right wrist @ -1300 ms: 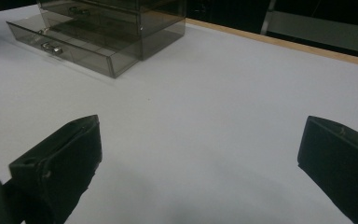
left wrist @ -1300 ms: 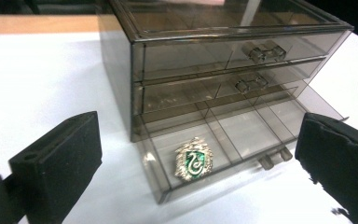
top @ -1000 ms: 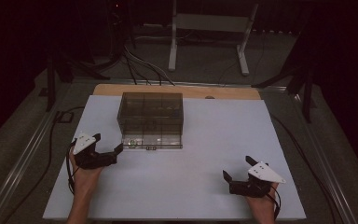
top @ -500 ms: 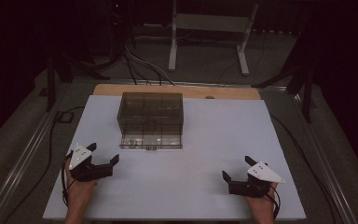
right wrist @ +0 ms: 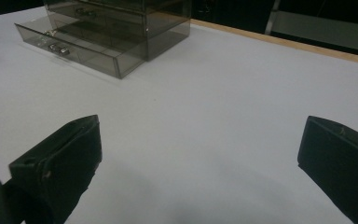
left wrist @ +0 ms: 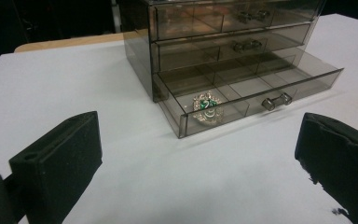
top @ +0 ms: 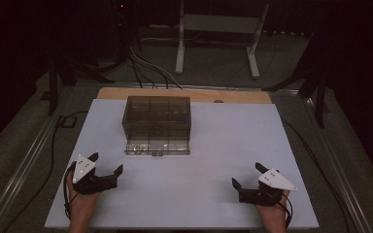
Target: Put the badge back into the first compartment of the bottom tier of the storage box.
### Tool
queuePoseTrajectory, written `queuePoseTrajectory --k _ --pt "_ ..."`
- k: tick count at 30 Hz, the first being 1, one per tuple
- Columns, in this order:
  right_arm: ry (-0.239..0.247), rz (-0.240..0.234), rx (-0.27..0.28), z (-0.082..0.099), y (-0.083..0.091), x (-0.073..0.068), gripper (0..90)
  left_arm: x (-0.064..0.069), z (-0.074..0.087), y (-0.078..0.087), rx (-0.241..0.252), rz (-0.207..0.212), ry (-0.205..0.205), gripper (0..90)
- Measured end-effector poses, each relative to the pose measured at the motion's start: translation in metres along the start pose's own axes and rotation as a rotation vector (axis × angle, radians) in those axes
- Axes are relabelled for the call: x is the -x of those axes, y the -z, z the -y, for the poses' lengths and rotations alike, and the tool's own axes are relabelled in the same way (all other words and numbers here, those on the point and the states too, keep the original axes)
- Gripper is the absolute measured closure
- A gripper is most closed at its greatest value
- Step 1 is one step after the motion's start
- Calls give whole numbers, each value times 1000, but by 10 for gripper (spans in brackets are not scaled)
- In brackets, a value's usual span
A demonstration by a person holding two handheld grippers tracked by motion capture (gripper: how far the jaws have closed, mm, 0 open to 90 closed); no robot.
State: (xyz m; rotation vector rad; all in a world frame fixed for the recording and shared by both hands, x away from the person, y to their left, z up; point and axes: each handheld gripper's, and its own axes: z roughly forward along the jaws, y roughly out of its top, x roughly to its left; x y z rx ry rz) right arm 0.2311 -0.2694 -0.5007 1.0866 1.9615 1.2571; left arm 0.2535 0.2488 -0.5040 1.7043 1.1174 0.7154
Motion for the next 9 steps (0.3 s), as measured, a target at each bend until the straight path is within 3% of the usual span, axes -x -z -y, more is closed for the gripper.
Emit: queuePoseTrajectory --k 9 --pt "-9 -7 -13 1 -2 2 0 -3 0 -2 -21 -24 27 15"
